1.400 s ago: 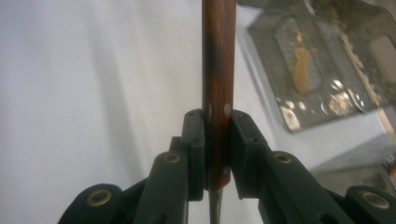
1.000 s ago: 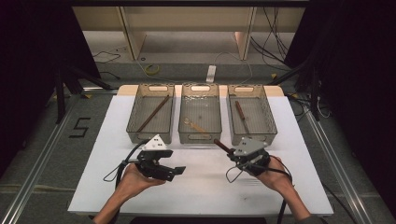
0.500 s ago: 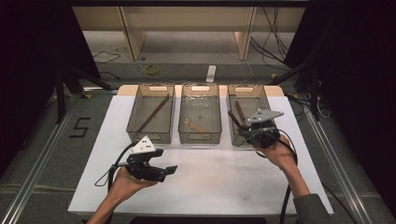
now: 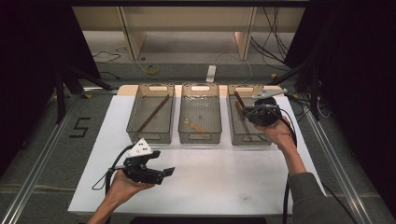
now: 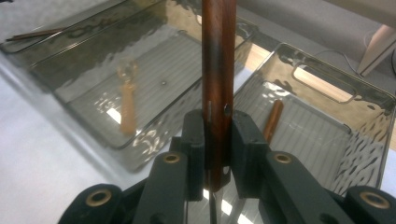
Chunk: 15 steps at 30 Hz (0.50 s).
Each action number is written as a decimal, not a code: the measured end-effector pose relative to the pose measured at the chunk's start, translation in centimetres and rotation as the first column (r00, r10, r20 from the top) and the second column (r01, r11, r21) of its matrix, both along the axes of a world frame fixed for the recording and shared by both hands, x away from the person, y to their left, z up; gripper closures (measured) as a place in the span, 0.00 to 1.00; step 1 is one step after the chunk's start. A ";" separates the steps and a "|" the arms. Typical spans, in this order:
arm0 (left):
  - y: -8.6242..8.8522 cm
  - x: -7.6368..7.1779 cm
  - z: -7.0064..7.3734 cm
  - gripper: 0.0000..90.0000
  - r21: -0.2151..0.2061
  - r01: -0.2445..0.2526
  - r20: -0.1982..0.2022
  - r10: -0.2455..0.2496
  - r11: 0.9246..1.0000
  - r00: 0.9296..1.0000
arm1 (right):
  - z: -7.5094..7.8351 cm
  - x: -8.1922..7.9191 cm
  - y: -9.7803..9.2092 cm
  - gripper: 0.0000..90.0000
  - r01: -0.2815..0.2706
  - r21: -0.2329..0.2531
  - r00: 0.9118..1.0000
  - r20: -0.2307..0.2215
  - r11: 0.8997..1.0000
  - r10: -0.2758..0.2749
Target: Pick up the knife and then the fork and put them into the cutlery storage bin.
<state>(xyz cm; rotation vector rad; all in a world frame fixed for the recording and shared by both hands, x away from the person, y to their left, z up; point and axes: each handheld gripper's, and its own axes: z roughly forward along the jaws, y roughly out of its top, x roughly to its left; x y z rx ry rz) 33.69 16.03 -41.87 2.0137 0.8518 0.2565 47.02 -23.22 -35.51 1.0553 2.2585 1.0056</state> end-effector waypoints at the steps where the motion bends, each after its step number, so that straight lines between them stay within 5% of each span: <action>1: 0.1 0.0 0.0 0.19 0.004 0.000 0.005 0.000 1.000 1.000 | 0.0 0.4 0.0 0.86 0.009 -0.005 1.000 -0.002 1.000 -0.009; 15: 0.3 -0.1 0.0 0.18 -0.021 -0.009 0.008 0.009 1.000 1.000 | 0.0 4.4 -0.5 0.86 0.115 -0.016 0.993 -0.021 0.993 -0.115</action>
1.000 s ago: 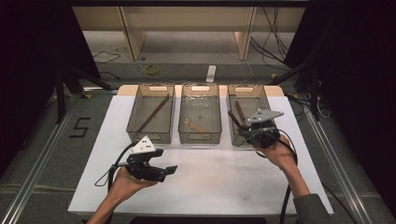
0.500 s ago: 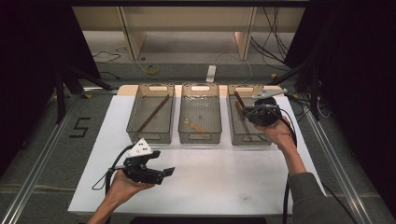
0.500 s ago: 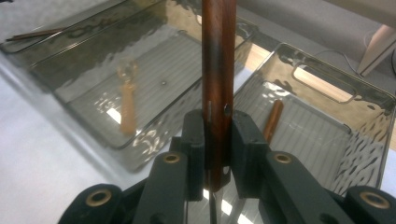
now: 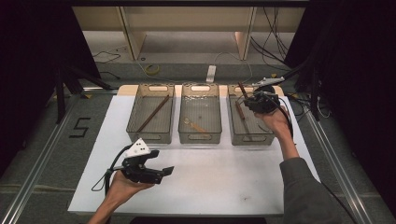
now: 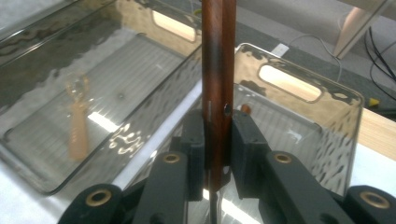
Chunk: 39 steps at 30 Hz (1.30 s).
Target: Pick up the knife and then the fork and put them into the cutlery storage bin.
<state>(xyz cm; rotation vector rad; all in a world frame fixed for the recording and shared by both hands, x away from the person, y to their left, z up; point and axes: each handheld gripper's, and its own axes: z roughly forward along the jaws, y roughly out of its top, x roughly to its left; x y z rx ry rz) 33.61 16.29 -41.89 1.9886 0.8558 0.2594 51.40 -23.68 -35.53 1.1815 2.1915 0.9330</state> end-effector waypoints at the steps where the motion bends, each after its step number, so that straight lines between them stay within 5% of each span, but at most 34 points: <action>1: 0.0 0.0 0.0 0.18 -0.001 0.001 -0.001 -0.001 1.000 1.000 | 0.0 0.3 0.0 0.86 0.009 -0.001 1.000 -0.002 1.000 -0.009; 19: 0.0 0.1 0.0 0.18 0.000 -0.001 -0.003 0.001 1.000 1.000 | -2.3 2.5 -0.8 0.85 0.115 -0.035 0.992 -0.046 0.993 -0.116; 24: 0.0 0.1 0.0 0.18 -0.002 -0.006 0.000 0.006 1.000 1.000 | -2.2 2.6 -0.8 0.62 0.132 -0.027 0.989 -0.057 0.991 -0.134; 30: 0.1 0.1 0.0 0.18 -0.004 -0.010 0.000 0.010 1.000 1.000 | -1.6 1.6 -0.6 0.50 0.113 0.001 0.992 -0.048 0.994 -0.113; 39: 0.2 0.3 0.1 0.17 -0.020 -0.013 -0.015 0.013 1.000 1.000 | -1.7 -2.0 0.0 0.40 0.033 0.088 0.999 -0.019 0.996 -0.031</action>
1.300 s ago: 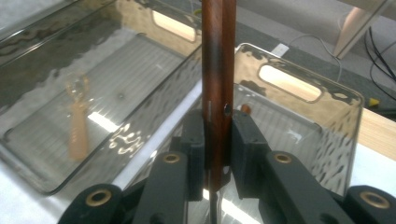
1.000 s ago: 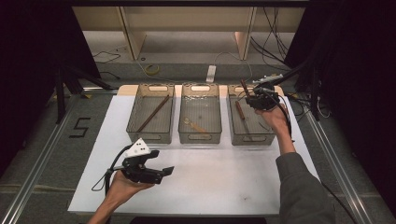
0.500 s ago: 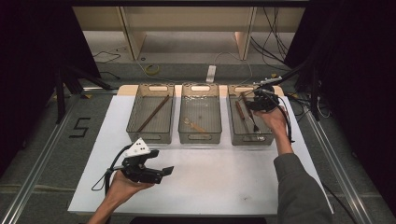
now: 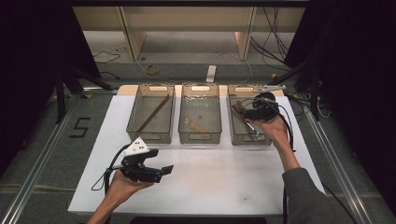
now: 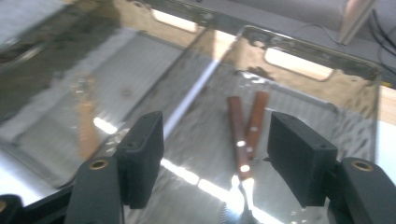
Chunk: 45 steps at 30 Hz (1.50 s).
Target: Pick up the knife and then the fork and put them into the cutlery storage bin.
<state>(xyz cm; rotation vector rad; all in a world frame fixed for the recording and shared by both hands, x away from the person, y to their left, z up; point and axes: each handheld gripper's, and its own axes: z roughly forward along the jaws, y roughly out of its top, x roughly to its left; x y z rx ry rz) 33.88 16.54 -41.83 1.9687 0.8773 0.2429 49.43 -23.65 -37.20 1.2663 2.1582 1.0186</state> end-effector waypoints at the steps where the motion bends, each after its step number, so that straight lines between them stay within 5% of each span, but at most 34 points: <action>1: 0.0 0.0 0.0 0.17 0.000 -0.001 -0.001 0.001 1.000 1.000 | 0.1 -0.5 0.0 0.40 -0.011 0.016 1.000 0.007 1.000 0.011; 18: 0.3 0.0 0.0 0.17 -0.022 -0.015 -0.003 0.015 1.000 1.000 | -0.5 -10.0 0.7 0.33 -0.183 0.101 0.980 0.100 0.978 0.173; 33: 0.6 0.1 0.1 0.17 -0.054 -0.015 -0.001 0.015 0.998 1.000 | -3.2 -14.9 0.2 0.30 -0.250 0.231 0.965 0.134 0.940 0.224; 45: 1.0 -0.2 0.2 0.17 -0.091 -0.009 0.003 0.009 0.996 1.000 | -5.3 -17.8 -0.8 0.25 -0.248 0.254 0.967 0.130 0.935 0.221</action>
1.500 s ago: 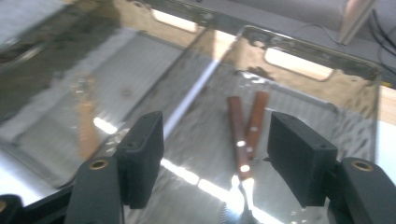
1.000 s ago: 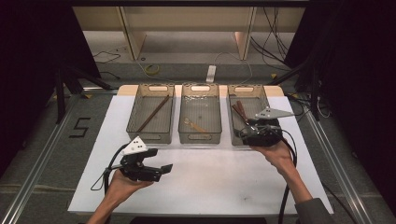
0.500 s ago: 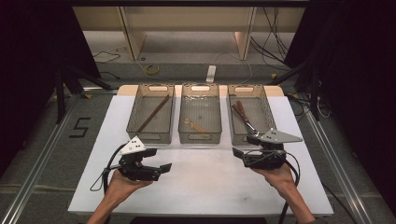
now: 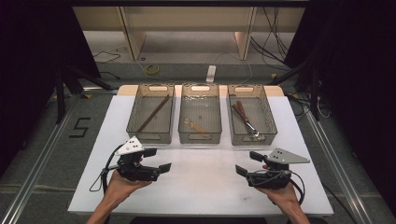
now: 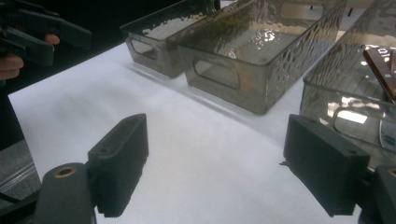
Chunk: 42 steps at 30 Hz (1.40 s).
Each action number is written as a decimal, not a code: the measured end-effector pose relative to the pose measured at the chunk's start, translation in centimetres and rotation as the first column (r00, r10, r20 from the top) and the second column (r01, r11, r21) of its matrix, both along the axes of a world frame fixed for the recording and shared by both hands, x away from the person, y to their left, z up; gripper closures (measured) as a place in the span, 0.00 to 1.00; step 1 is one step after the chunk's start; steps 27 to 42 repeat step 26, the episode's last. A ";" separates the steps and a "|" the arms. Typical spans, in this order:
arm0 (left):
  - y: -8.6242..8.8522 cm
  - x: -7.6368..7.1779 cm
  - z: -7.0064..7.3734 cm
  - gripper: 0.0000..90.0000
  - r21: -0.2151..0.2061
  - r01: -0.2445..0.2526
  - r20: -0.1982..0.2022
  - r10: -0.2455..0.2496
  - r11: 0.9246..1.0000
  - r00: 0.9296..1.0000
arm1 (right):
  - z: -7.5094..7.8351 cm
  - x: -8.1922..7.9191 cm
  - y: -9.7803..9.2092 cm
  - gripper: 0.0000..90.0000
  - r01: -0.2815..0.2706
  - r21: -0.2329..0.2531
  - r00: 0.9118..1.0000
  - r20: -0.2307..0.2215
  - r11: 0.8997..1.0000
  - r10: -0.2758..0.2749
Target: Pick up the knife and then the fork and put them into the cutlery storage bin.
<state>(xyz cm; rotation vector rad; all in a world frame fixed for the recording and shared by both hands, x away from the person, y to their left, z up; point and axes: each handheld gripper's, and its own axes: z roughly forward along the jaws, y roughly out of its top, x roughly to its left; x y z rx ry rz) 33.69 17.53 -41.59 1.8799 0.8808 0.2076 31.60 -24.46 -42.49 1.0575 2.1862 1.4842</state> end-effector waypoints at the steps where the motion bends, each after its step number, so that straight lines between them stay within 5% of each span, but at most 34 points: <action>1: 0.1 0.0 0.0 0.17 -0.005 -0.001 0.000 0.001 1.000 1.000 | -0.1 -0.1 0.0 0.24 0.004 -0.004 1.000 0.001 1.000 -0.004; 42: 0.1 -0.2 -0.2 0.17 0.018 0.011 -0.014 -0.010 1.000 1.000 | -0.5 -0.3 -0.1 0.23 0.006 -0.018 1.000 0.002 1.000 -0.006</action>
